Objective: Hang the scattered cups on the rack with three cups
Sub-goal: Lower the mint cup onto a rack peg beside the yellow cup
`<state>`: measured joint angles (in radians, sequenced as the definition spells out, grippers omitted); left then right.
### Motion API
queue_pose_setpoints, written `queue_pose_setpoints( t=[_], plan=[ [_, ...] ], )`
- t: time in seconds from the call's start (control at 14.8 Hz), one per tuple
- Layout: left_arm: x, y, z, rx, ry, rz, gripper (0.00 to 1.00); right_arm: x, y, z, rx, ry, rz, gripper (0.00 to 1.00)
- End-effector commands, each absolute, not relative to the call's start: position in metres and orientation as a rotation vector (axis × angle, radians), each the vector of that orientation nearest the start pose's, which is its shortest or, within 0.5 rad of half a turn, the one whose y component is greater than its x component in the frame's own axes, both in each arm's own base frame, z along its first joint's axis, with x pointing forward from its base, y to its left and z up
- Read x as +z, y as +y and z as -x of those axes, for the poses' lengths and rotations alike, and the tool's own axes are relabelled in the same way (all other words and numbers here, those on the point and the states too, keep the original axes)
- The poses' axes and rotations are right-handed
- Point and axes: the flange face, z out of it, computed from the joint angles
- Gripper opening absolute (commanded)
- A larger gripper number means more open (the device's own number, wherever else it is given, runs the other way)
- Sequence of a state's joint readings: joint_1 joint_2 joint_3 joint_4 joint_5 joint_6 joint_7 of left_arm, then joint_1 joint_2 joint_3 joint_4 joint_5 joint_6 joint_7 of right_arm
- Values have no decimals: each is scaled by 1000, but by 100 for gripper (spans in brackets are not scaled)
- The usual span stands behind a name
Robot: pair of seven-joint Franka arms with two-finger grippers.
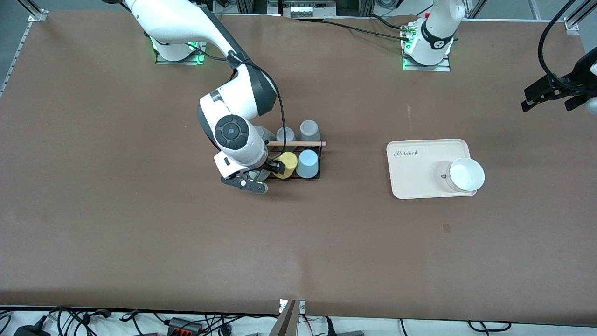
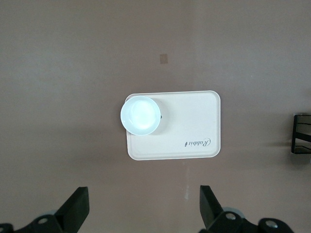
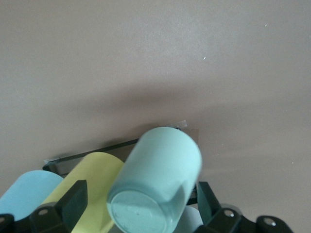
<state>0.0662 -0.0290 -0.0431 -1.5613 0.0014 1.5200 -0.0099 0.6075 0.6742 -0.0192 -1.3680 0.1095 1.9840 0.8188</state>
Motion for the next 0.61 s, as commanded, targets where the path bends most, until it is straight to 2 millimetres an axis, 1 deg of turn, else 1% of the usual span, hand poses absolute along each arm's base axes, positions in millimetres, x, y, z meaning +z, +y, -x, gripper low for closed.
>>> queue_pose_setpoints(
  t=[0.0, 0.14, 0.2, 0.27, 0.41, 0.47, 0.54],
  plan=[
    [645, 14, -539, 5, -22, 3135, 100, 333, 402, -604, 121, 465, 3079, 100],
    [646, 14, -539, 0, -22, 3135, 100, 352, 394, -608, 88, 476, 3069, 100],
    [646, 14, -539, 0, -22, 3135, 100, 367, 387, -610, 76, 488, 3064, 100],
    [646, 14, -539, 0, -22, 3135, 100, 372, 372, -617, 75, 518, 3074, 100],
    [646, 14, -539, 5, -22, 3135, 100, 407, 345, -632, 12, 565, 3060, 100],
    [646, 14, -539, 5, -22, 3135, 100, 415, 329, -640, 7, 578, 3064, 100],
    [646, 14, -539, 5, -22, 3134, 100, 429, 309, -647, -12, 564, 3065, 100]
  ],
)
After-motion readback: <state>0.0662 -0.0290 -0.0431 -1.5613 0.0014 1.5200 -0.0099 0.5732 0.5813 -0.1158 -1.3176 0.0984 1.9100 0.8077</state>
